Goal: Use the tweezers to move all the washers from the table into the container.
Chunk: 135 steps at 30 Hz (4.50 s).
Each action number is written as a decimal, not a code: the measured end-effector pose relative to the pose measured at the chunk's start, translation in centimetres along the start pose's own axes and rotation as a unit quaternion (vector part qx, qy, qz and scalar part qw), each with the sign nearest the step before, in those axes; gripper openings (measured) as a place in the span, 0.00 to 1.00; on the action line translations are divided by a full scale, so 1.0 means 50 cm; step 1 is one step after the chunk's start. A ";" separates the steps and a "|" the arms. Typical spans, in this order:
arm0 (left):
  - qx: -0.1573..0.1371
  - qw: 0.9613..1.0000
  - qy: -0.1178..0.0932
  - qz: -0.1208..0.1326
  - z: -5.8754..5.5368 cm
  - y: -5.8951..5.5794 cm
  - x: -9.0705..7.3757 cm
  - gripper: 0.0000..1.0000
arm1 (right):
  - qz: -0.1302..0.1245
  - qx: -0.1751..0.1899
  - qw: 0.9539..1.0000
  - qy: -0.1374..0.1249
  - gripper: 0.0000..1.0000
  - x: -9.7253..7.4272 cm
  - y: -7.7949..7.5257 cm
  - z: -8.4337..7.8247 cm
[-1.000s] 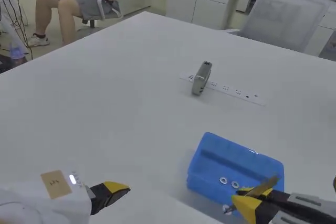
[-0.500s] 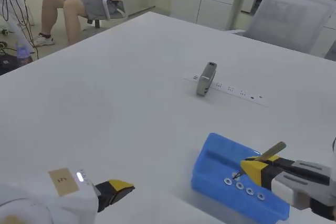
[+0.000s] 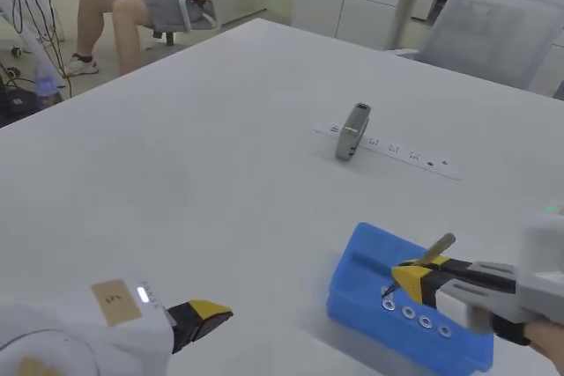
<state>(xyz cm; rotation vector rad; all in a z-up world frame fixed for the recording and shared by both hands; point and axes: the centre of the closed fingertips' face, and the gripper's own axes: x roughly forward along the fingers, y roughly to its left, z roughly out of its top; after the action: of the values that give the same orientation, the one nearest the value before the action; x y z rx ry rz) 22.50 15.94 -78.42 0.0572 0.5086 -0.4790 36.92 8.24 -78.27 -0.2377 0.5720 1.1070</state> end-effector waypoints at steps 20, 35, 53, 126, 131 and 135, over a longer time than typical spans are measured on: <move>-0.001 1.000 0.002 0.000 -0.002 0.001 0.000 0.49 | 0.011 -0.001 0.999 0.033 0.04 0.060 -0.031 -0.023; -0.004 1.000 0.003 0.002 -0.004 0.003 0.000 0.49 | 0.018 -0.012 0.999 0.044 0.04 0.071 -0.024 -0.032; 0.000 1.000 -0.012 -0.009 0.011 -0.006 -0.003 0.44 | 0.004 -0.026 1.000 -0.013 0.04 -0.068 0.025 0.009; 0.230 0.909 0.130 -0.321 0.052 -0.252 0.048 0.00 | 0.145 -0.210 0.947 0.192 0.05 -0.151 0.245 -0.243; 0.242 0.908 0.155 -0.307 0.031 -0.229 0.052 0.00 | 0.146 -0.199 0.952 0.181 0.05 -0.136 0.244 -0.245; 0.242 0.906 0.170 -0.303 0.018 -0.217 0.051 0.00 | 0.151 -0.182 0.956 0.171 0.05 -0.129 0.247 -0.247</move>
<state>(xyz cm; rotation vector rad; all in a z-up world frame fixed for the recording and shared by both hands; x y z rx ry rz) 19.90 5.05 -78.18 0.4786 0.7427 -1.2168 19.94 3.09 -83.83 -0.6908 0.7244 1.4807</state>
